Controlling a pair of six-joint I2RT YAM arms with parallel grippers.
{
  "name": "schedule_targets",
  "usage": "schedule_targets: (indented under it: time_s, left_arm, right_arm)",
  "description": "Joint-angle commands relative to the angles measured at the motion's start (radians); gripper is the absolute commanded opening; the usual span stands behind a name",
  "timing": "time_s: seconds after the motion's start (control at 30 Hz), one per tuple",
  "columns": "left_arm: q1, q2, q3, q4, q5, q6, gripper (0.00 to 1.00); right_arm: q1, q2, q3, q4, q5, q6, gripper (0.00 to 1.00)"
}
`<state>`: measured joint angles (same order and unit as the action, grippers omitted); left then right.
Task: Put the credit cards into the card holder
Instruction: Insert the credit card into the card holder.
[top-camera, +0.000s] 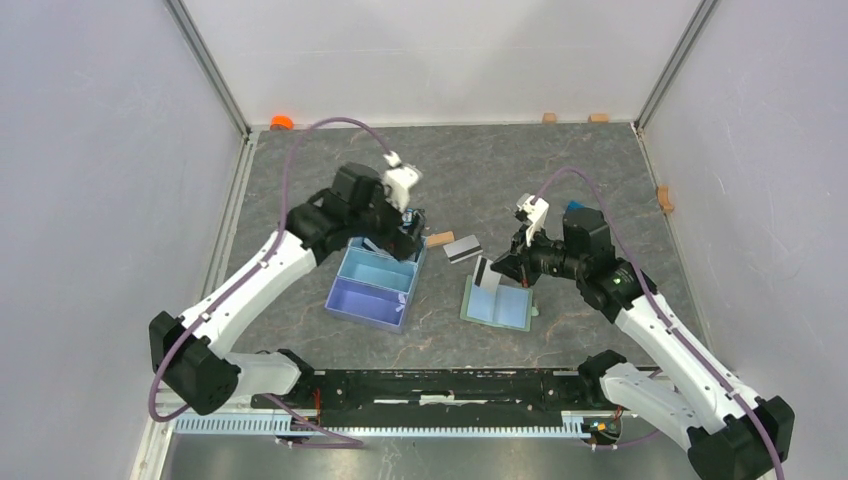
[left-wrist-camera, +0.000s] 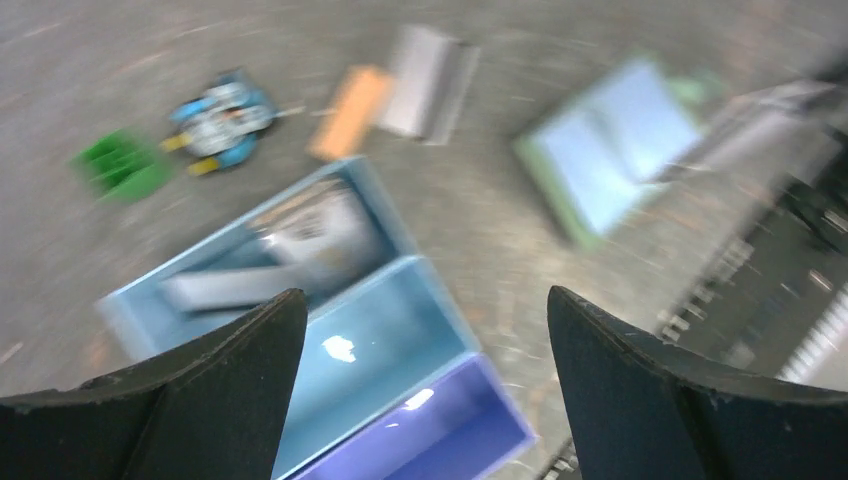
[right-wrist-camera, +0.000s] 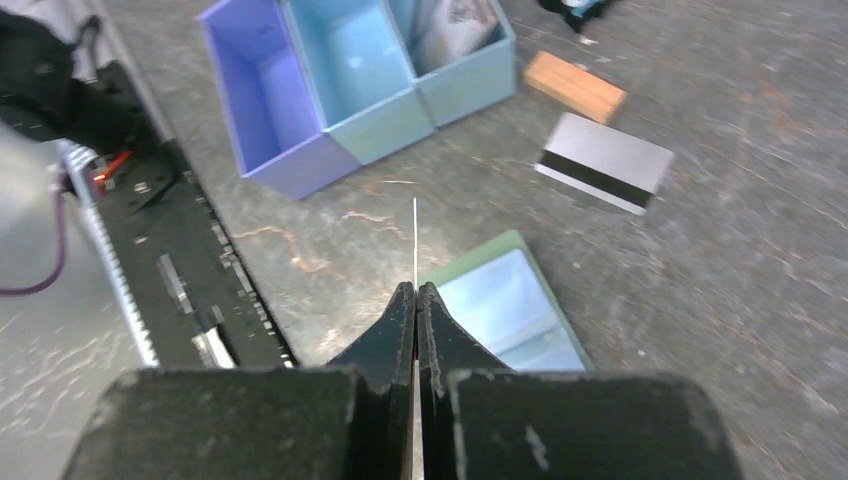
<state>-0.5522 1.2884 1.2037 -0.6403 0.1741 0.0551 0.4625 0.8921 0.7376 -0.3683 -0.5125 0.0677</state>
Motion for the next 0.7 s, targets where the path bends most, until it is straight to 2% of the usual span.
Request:
schedule_targets:
  time_s: [0.0,0.13,0.33,0.4,0.57,0.67]
  left_arm:
    - [-0.143,-0.034,-0.066,0.093,0.35,0.039,0.95]
    - [-0.223,-0.046,-0.114,0.167,0.474,0.009,0.96]
    - [-0.277,-0.015,-0.128,0.18,0.589,-0.009,0.92]
    - [-0.299,0.002,-0.127,0.196,0.628,-0.024,0.86]
    - [-0.333,0.029,-0.119,0.204,0.632,-0.04,0.64]
    - [-0.351,0.033,-0.124,0.219,0.63,-0.045,0.56]
  right_arm:
    - [-0.002,-0.039,0.003,0.031,-0.25,0.025,0.0]
    - [-0.002,-0.055,0.012,0.039,-0.436,0.044,0.0]
    - [-0.002,-0.064,0.049,0.012,-0.488,0.055,0.0]
    - [-0.002,-0.056,0.053,0.016,-0.503,0.061,0.0]
    - [-0.002,-0.051,0.04,0.072,-0.542,0.104,0.0]
    - [-0.003,-0.049,0.025,0.114,-0.56,0.142,0.0]
